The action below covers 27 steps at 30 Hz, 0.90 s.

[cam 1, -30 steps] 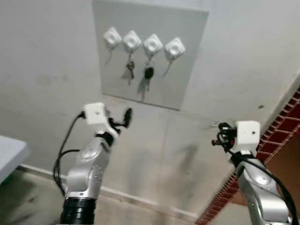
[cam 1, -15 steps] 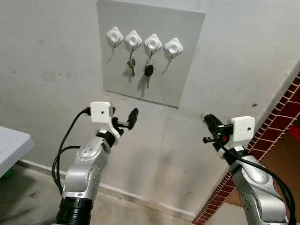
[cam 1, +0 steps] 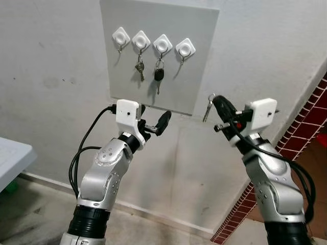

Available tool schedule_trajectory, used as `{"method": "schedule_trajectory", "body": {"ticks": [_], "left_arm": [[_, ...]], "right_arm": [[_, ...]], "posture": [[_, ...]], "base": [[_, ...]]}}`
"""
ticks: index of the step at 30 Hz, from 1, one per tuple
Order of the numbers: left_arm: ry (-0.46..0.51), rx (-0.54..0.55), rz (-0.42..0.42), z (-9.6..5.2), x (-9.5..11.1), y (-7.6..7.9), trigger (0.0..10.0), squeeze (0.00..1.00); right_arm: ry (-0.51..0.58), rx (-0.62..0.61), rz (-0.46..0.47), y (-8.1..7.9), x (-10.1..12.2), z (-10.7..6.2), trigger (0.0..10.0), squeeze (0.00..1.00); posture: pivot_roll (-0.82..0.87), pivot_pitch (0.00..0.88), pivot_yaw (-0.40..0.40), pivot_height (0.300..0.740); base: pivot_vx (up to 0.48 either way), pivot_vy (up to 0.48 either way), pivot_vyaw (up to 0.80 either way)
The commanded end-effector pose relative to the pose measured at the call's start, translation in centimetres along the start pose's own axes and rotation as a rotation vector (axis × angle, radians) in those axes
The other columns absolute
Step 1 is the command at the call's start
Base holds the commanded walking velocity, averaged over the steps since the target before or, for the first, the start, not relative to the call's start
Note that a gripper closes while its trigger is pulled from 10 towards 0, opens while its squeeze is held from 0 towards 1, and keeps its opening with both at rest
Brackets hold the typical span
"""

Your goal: Hang keys on a hook

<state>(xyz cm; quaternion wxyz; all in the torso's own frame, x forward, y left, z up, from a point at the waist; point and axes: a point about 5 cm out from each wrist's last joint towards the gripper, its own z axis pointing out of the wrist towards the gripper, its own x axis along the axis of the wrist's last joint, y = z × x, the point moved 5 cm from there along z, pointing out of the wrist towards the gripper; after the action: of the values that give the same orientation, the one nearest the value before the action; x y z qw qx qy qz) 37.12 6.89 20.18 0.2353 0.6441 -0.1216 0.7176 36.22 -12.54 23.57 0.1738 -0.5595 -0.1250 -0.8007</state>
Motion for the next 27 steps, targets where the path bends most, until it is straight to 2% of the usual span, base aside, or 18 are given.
{"method": "schedule_trajectory", "body": {"ticks": [1, 8, 11, 23, 27], "left_arm": [[0.024, -0.002, 0.009, 0.2, 1.0, 0.0, 10.0, 0.0], [0.04, 0.039, 0.003, 0.2, 1.4, -0.7, 10.0, 0.0], [0.045, 0.046, 0.001, 0.1, 1.4, -0.8, 10.0, 0.0], [0.058, 0.06, -0.024, 0.0, 1.5, -0.9, 10.0, 0.0], [0.053, 0.056, -0.04, 0.1, 1.4, -0.8, 10.0, 0.0]], "right_arm": [[0.005, 0.006, -0.004, 0.1, 0.0, 0.7, 10.0, 0.0], [0.008, 0.011, -0.002, 0.4, -0.5, 2.7, 10.0, 0.0], [0.025, 0.024, 0.009, 0.0, -0.3, 3.5, 10.0, 0.0], [0.08, 0.043, 0.044, -1.3, 0.3, 3.5, 10.0, 0.0], [0.081, 0.006, 0.072, -1.3, 0.2, 4.0, 10.0, 0.0]], "posture": [[-0.02, 0.022, -0.047, 0.74], [-0.01, 0.008, -0.058, 0.74], [0.0, 0.002, -0.062, 0.74], [0.0, 0.0, -0.067, 0.74], [-0.01, 0.001, -0.061, 0.74]], "base": [[0.0, 0.0, 0.0], [0.0, 0.0, 0.0], [0.0, 0.0, 0.0], [0.0, 0.0, 0.0], [0.0, 0.0, 0.0]]}}
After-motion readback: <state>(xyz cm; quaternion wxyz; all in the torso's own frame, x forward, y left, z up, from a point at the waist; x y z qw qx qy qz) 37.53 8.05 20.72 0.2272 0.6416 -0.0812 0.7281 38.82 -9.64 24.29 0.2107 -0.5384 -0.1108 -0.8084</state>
